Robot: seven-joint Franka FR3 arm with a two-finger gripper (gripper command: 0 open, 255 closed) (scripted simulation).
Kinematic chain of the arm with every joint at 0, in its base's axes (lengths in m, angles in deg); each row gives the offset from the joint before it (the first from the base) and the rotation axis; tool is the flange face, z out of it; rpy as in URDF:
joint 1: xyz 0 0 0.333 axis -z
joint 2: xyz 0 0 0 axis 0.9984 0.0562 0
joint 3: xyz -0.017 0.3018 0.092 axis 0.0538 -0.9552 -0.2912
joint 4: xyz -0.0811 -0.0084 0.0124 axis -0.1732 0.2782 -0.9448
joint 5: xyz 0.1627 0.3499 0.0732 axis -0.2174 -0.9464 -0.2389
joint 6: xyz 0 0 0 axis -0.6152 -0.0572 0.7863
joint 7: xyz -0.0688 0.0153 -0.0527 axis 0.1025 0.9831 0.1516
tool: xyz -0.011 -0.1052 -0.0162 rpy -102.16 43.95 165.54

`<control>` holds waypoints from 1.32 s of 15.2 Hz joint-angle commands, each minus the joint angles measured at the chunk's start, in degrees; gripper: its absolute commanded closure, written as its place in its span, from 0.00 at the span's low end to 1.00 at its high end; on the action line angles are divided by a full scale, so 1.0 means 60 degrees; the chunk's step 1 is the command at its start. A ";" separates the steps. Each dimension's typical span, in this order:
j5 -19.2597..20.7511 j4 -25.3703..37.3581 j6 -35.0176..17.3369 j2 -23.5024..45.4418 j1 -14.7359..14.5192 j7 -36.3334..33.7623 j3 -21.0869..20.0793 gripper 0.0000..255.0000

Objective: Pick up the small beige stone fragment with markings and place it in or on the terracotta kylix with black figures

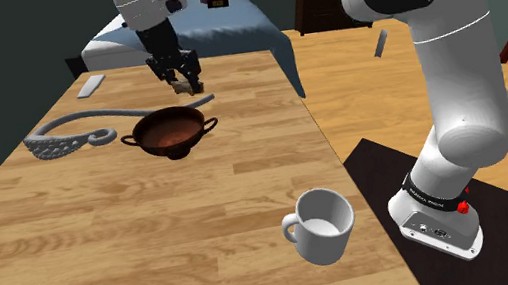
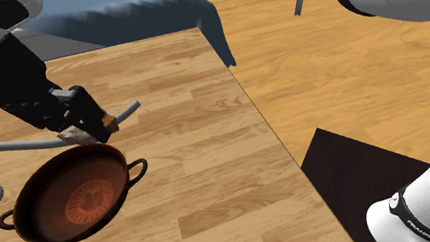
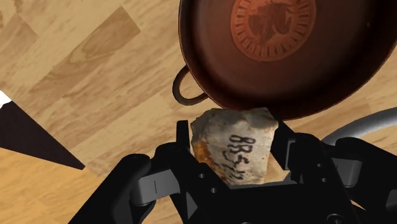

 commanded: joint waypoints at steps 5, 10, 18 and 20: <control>0.0395 0.1180 0.0173 0.1057 -0.0773 -0.0248 0.0177 1.00; 0.0333 0.0238 -0.0565 0.0920 -0.0490 -0.0386 0.0133 1.00; 0.0324 -0.0324 -0.1053 0.0887 -0.0341 -0.0475 0.0123 1.00; 0.0324 -0.0324 -0.1053 0.0887 -0.0341 -0.0475 0.0123 1.00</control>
